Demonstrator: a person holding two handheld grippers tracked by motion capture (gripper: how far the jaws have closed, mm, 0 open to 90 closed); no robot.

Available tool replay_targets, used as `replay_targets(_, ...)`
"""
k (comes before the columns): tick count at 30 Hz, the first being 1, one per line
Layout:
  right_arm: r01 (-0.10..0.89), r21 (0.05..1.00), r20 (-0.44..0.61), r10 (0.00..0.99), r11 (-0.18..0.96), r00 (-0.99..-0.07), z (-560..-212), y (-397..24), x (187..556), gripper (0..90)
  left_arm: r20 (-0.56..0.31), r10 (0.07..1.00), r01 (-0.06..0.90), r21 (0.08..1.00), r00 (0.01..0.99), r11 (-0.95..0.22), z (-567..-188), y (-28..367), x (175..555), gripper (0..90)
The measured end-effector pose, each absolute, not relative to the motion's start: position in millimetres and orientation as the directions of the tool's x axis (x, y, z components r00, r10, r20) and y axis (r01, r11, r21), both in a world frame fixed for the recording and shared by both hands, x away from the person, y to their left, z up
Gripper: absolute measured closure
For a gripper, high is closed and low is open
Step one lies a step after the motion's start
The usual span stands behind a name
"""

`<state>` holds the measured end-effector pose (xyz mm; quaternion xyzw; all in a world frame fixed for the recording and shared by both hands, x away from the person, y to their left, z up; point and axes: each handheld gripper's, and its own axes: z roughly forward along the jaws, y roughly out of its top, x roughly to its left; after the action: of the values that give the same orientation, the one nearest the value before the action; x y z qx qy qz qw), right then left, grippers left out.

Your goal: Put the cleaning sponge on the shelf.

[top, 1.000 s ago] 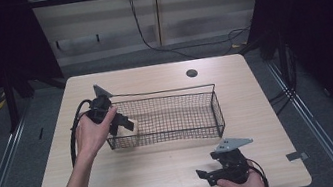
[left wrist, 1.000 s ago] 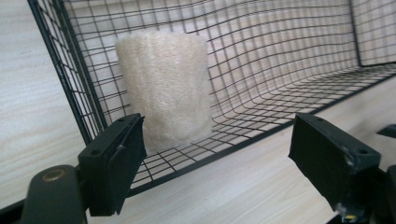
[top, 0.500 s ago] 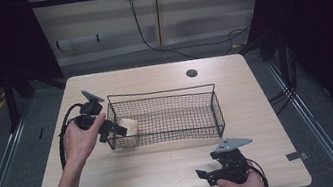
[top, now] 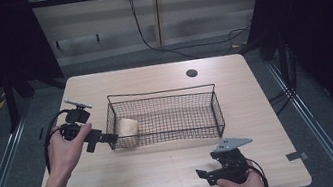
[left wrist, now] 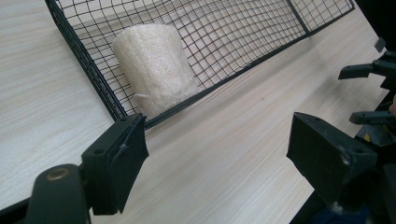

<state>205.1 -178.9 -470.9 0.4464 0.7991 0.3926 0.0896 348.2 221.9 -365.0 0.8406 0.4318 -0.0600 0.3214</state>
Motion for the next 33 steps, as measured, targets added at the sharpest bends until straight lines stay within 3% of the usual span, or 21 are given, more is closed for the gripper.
replay_targets(24,0.652,0.703,0.214,0.791,0.283,-0.574,-471,-179,206,18.5,-0.334,0.718,0.73,0.588,0.611,-0.348,-385,254,301,17.0)
replay_targets(33,0.651,0.704,0.209,0.793,0.284,-0.572,-471,-179,206,18.6,-0.331,0.731,0.74,0.579,0.596,-0.341,-401,265,283,17.0)
